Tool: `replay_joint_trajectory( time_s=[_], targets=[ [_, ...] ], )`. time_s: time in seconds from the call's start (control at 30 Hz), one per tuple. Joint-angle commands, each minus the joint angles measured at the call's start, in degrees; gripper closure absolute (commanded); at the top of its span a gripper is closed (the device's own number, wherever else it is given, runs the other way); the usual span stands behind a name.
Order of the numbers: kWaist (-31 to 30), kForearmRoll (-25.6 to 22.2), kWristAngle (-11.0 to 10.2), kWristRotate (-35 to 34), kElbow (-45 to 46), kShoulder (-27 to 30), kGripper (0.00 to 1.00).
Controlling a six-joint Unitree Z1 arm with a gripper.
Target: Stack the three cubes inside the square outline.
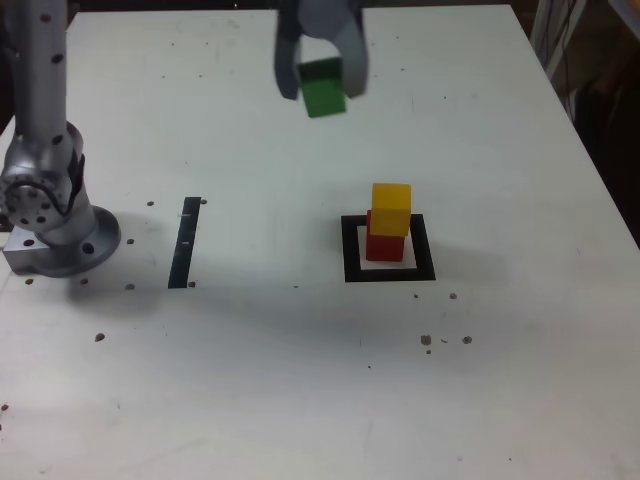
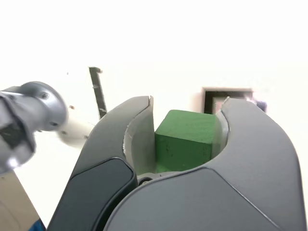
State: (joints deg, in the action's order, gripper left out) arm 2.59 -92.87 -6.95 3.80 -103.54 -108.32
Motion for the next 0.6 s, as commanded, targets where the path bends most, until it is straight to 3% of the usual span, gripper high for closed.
replay_joint_trajectory(
  time_s=[0.0, 0.17, 0.57],
  targets=[
    [-3.42, -0.89, 1.16, -0.83, -1.48, -1.76, 0.78],
    [-5.96, -0.91, 2.96, -1.58, -4.96, -5.22, 0.81],
    [-8.79, -0.88, 1.08, -3.54, -10.32, -10.24, 0.85]
  ],
)
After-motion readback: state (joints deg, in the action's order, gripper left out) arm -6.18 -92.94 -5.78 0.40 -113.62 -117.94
